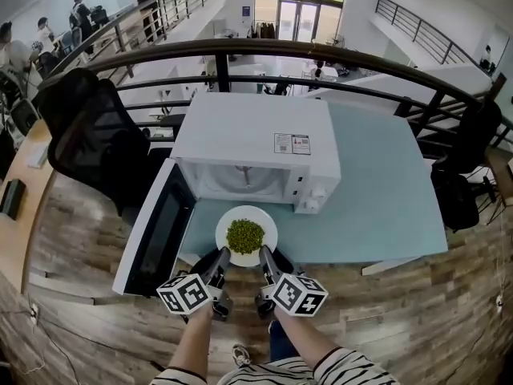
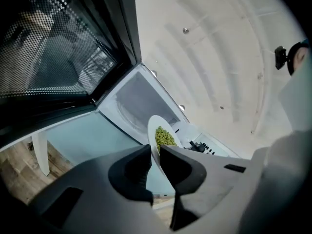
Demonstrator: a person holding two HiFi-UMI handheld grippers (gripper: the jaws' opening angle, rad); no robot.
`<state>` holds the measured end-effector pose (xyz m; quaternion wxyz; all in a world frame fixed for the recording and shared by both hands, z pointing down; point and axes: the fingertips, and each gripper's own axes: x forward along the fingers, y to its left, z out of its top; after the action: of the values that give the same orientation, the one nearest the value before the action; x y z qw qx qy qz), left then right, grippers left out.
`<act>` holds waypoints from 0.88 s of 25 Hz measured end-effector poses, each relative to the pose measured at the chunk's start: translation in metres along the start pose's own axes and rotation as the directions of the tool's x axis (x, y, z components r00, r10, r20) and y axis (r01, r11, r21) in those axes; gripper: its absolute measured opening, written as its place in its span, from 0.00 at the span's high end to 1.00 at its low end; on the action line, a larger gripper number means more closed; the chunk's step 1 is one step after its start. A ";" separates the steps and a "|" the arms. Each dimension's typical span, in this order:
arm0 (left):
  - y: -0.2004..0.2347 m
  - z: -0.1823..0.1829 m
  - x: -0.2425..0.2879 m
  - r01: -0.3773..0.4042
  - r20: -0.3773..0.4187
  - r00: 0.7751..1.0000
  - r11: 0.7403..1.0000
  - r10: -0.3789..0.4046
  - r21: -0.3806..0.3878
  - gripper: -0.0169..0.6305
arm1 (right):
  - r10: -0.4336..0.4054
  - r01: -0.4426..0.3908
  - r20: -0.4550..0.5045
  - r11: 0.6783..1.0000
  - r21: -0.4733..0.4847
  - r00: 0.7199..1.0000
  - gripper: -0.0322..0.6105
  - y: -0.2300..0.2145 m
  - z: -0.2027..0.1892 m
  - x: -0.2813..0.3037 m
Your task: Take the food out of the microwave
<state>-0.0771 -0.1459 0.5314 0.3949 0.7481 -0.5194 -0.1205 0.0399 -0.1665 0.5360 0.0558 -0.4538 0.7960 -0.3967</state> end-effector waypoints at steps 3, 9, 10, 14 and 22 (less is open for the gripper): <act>-0.008 -0.012 -0.022 0.010 -0.009 1.000 1.000 -0.010 0.006 0.86 | -0.009 0.009 0.010 1.000 0.001 1.000 0.80 0.007 -0.012 -0.025; -0.021 -0.034 -0.061 0.028 -0.017 0.999 1.000 -0.028 0.005 0.86 | -0.019 0.020 0.025 1.000 -0.003 1.000 0.80 0.020 -0.035 -0.065; -0.022 -0.037 -0.066 0.031 -0.018 0.999 1.000 -0.031 0.005 0.86 | -0.022 0.022 0.026 1.000 -0.003 0.999 0.80 0.021 -0.039 -0.070; -0.026 -0.048 -0.087 0.039 -0.023 0.999 0.999 -0.039 0.002 0.86 | -0.031 0.031 0.034 1.000 0.000 0.999 0.80 0.028 -0.052 -0.090; -0.032 -0.063 -0.124 0.051 -0.022 0.998 0.999 -0.051 -0.005 0.86 | -0.044 0.043 0.039 0.999 0.009 0.998 0.80 0.043 -0.076 -0.120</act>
<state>-0.0718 -0.0036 0.5220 0.3992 0.7616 -0.4953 -0.1235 0.0467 -0.0183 0.5257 0.0646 -0.4784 0.7830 -0.3922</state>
